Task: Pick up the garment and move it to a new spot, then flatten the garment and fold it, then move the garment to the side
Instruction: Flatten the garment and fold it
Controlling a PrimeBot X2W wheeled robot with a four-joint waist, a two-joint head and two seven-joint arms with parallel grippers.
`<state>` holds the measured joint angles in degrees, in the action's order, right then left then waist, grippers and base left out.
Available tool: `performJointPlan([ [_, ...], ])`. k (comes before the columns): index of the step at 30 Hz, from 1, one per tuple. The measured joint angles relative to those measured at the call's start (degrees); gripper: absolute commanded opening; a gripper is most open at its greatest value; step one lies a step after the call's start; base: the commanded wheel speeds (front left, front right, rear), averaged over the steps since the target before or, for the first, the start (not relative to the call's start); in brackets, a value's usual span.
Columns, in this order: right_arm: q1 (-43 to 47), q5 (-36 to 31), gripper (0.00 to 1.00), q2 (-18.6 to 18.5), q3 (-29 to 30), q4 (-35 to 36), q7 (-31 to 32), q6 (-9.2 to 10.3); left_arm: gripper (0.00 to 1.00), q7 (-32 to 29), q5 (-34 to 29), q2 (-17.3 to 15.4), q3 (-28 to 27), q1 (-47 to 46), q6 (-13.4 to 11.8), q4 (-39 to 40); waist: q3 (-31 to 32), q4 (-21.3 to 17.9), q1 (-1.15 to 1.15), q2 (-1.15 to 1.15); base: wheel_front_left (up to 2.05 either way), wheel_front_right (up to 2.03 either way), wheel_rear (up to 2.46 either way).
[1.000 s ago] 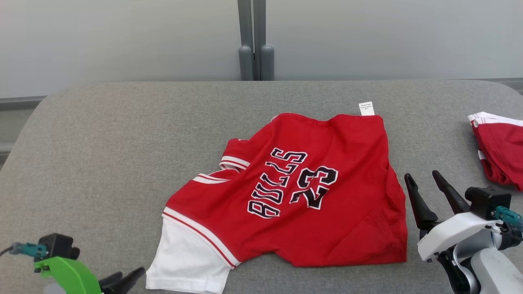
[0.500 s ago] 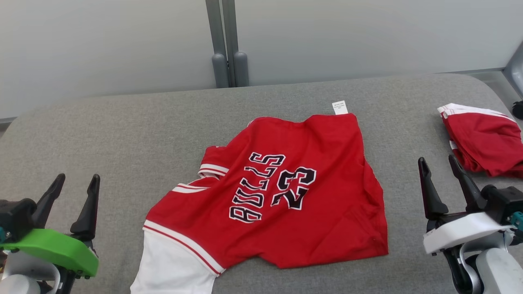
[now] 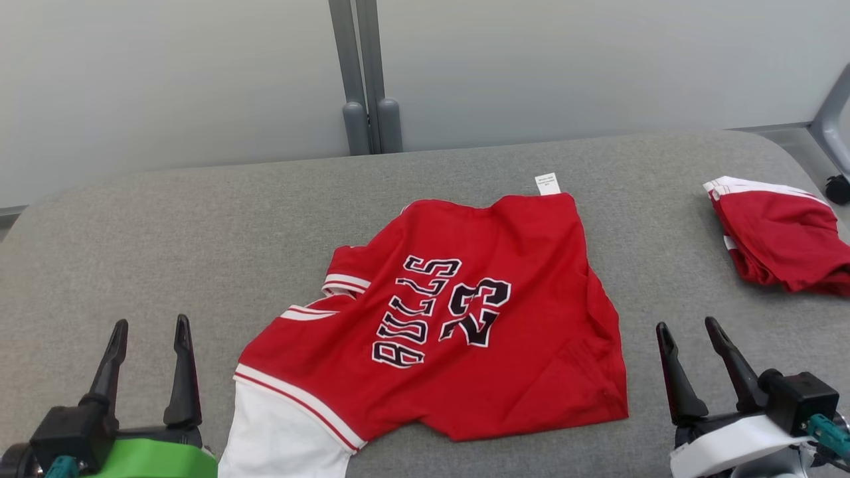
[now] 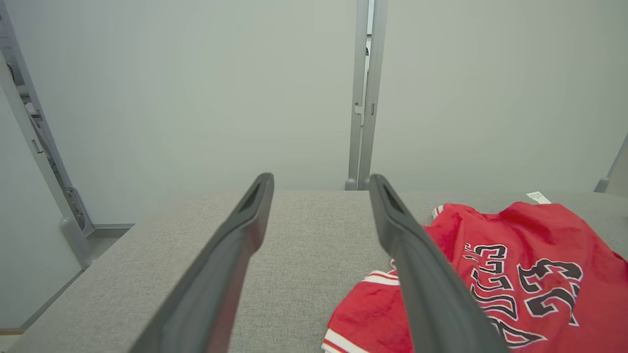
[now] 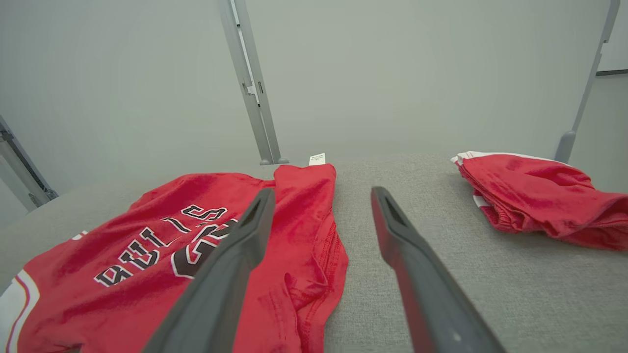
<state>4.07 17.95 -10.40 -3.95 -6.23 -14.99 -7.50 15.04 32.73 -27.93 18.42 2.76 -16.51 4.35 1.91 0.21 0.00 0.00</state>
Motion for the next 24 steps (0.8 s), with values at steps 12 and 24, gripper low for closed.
performJointPlan([
  [12, 0.2, 0.5, 1.0, -1.5, -0.7, -0.9, 0.0, 0.0, 1.0, 0.0, -8.1, 8.1, -8.5, 3.0, 8.4, -1.5, 0.7, 0.4, 0.0, 0.0, 0.0, 0.0, 0.0],
  [24, 0.0, 0.6, 1.0, -1.6, -0.8, -0.6, 0.0, 0.0, 1.0, 0.0, -12.4, 11.9, -12.4, 3.7, 12.5, -3.2, 1.0, 0.1, 0.0, 0.0, 0.0, 0.0, 0.0],
])
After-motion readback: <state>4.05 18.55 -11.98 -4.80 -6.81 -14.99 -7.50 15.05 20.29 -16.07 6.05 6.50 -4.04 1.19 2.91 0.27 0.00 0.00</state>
